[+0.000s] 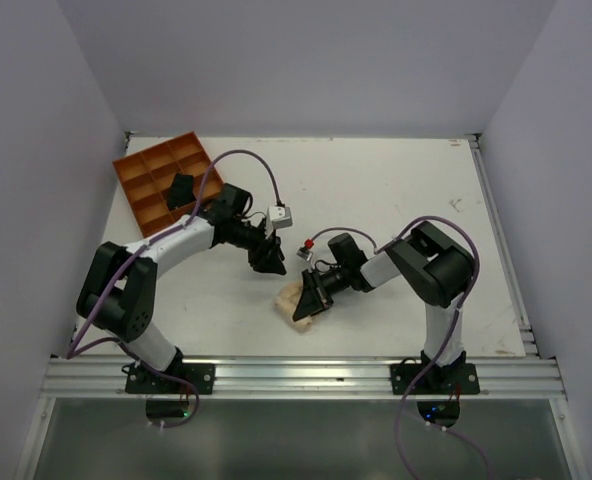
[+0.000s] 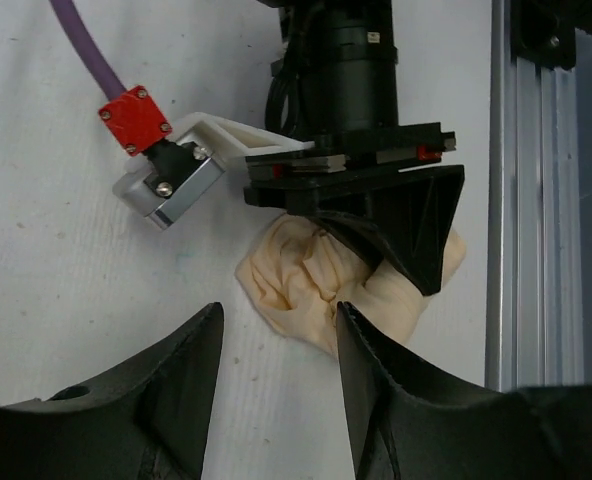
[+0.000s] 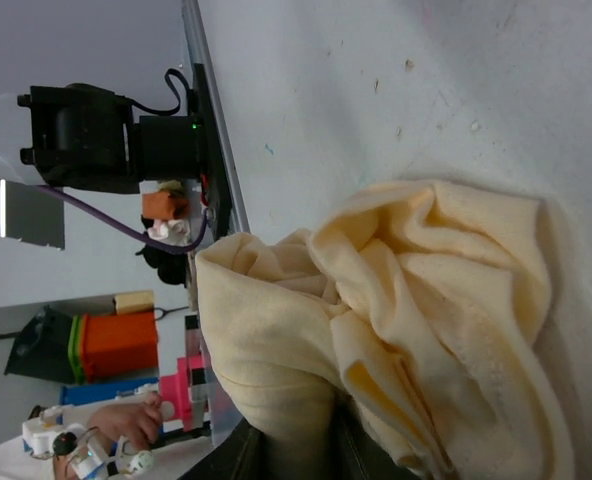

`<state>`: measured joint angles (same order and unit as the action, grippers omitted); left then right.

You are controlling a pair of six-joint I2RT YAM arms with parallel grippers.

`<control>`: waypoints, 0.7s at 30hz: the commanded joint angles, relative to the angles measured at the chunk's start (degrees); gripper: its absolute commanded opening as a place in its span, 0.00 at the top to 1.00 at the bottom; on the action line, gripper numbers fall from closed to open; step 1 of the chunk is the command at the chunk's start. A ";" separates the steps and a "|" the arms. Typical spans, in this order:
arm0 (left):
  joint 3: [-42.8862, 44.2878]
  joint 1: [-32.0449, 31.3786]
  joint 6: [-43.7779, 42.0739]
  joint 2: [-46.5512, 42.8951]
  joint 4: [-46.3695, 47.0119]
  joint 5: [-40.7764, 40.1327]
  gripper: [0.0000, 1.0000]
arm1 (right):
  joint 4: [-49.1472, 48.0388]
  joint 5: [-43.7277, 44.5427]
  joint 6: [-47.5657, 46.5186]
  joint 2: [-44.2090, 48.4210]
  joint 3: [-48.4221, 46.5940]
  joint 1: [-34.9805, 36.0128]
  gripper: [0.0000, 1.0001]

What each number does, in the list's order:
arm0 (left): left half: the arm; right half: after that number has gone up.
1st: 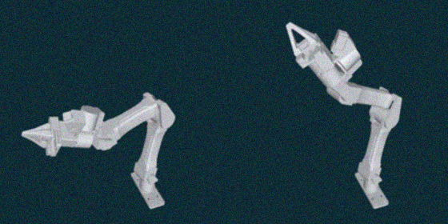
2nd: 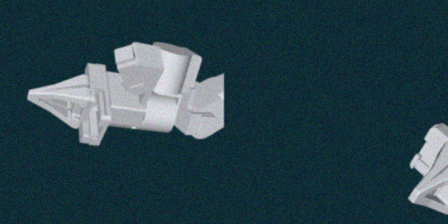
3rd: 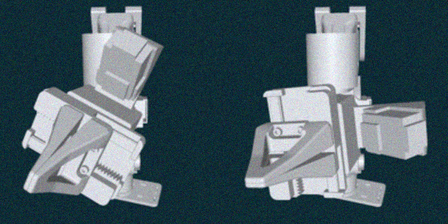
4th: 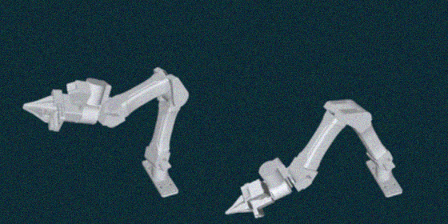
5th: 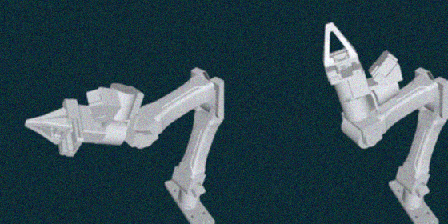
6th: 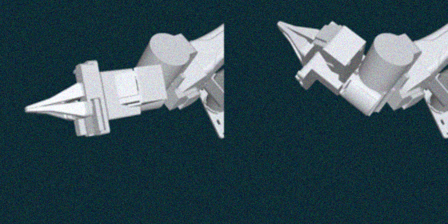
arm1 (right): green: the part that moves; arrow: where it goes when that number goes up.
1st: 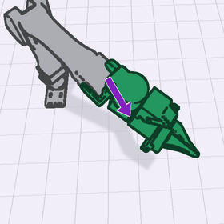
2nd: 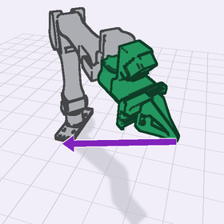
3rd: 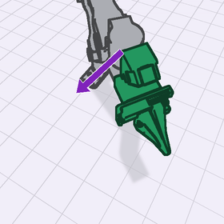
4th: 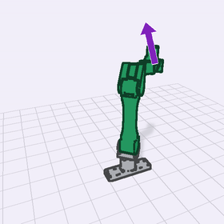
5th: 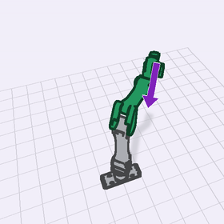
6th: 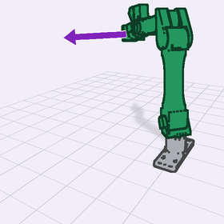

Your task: Roll the underwear

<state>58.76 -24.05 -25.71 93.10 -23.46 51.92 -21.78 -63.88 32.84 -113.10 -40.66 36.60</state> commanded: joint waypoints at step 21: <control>0.04 -11.81 -23.50 4.37 -13.27 3.63 0.46 | 12.99 7.10 -2.26 -7.31 0.76 -0.13 0.71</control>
<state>58.63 -35.70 -46.04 96.97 -35.97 54.22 -15.99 -69.19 32.32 -116.25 -42.65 35.97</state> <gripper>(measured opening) 0.545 0.308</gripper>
